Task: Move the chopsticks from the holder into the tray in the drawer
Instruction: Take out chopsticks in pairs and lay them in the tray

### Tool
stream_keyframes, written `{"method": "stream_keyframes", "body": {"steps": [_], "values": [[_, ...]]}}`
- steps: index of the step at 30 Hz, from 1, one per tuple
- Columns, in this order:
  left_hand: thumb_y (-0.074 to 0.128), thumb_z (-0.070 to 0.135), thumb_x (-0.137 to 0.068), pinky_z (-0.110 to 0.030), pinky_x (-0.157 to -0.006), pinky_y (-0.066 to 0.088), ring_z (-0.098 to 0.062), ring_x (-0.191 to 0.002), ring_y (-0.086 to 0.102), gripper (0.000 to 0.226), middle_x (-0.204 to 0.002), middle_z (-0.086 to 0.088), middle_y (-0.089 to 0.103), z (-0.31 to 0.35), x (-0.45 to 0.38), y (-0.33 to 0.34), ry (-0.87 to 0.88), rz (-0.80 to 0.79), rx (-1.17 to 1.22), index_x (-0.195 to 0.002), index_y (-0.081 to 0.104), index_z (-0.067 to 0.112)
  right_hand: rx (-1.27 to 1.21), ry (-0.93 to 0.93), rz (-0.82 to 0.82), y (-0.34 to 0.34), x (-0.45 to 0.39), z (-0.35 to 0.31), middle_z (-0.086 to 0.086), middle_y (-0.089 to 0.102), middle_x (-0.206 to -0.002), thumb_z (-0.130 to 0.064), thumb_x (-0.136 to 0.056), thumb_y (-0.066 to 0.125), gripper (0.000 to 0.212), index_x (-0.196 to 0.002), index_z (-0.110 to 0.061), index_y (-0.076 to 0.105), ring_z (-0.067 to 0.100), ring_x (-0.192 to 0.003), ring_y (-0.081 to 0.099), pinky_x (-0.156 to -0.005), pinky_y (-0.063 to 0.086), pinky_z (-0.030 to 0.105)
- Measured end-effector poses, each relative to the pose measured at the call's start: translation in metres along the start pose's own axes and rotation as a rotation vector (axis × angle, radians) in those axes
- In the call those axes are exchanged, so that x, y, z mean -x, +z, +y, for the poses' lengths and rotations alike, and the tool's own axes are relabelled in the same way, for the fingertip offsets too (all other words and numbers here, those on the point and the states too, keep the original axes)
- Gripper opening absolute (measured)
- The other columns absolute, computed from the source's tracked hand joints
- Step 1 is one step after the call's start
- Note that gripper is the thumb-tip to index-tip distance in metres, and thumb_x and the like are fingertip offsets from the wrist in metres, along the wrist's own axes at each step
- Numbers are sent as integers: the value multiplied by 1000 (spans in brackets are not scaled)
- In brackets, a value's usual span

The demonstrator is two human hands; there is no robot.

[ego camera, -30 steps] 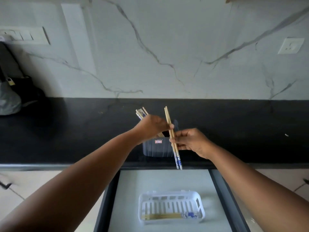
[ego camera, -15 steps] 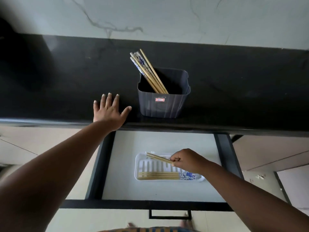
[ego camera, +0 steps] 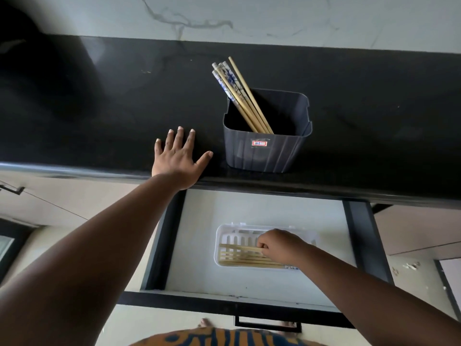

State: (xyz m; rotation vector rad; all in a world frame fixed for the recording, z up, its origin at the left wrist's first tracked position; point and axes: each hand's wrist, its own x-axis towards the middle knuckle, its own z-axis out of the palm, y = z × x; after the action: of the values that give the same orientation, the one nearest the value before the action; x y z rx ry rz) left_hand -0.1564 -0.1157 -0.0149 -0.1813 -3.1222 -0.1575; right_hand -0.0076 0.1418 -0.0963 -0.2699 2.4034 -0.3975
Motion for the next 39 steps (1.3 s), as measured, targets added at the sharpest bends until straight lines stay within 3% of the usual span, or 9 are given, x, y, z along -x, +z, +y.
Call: {"method": "stream_keyframes", "body": {"steps": [5, 10, 16, 21, 26, 29, 32, 36, 39], "values": [[7, 78, -82, -49, -119, 0, -23, -148, -2, 88, -162, -5, 5, 0, 0, 0, 12, 5, 3, -153, 9, 27, 61, 37, 23, 10, -7, -2, 11, 68, -97, -8, -86, 47, 17, -90, -8, 64, 23, -77, 58, -61, 40, 30], [5, 79, -81, -49, -119, 0, -23, -148, -3, 89, -162, -5, 4, 0, 0, 0, 14, 4, 3, -153, 9, 27, 136, -2, 156, 21, -5, 2, 0, 57, -110, -16, -91, 52, 29, -120, -22, 52, 25, -91, 62, -68, 49, 34], [5, 79, -81, -49, -119, 0, -24, -148, -2, 89, -162, -6, 5, 0, 0, 0, 20, 12, 4, -153, 9, 27, 268, -41, 169, 29, 0, 2, -1, 51, -86, -3, -78, 51, 21, -91, -17, 57, 23, -80, 59, -59, 45, 31], [4, 78, -81, -50, -118, -1, -25, -148, -4, 90, -162, -7, 3, 1, 0, -3, 19, -1, 1, -153, 7, 26, 200, -14, 215, 24, 6, -4, -2, 59, -94, -12, -85, 49, 18, -94, -20, 62, 22, -87, 62, -69, 51, 32], [5, 74, -84, -49, -118, -2, -28, -148, -5, 87, -162, -9, 1, 3, -1, -7, 42, -10, -8, -153, 4, 22, -22, 30, 275, -31, 25, -35, -7, 70, -98, -24, -90, 49, 21, -93, -27, 69, 16, -90, 63, -74, 48, 26], [7, 72, -85, -47, -119, -2, -29, -148, -4, 85, -162, -11, 0, 4, -1, -7, 51, -13, -1, -153, 3, 21, -218, -8, 346, -84, 52, -71, -19, 71, -85, -38, -84, 58, 12, -83, -37, 69, 0, -75, 64, -69, 52, 25], [9, 71, -86, -46, -119, -3, -30, -148, -5, 85, -161, -13, 0, 4, -1, -5, 54, -17, 12, -153, 2, 19, -360, -99, 500, -137, 80, -109, -24, 70, -75, -46, -75, 63, 12, -84, -42, 69, -5, -67, 64, -64, 54, 24], [9, 72, -85, -45, -119, -5, -31, -147, -7, 87, -161, -14, -3, 3, -4, -4, 59, -30, 30, -153, 0, 19, -418, -122, 816, -195, 86, -132, -20, 70, -69, -34, -80, 69, 3, -80, -34, 72, -5, -65, 63, -61, 50, 19], [9, 72, -85, -45, -119, -4, -31, -147, -8, 87, -161, -14, -3, 3, -5, -4, 58, -35, 24, -153, 0, 19, -389, -46, 925, -221, 65, -136, -13, 71, -75, -21, -83, 70, 5, -82, -24, 74, 6, -70, 68, -68, 59, 32]]}}
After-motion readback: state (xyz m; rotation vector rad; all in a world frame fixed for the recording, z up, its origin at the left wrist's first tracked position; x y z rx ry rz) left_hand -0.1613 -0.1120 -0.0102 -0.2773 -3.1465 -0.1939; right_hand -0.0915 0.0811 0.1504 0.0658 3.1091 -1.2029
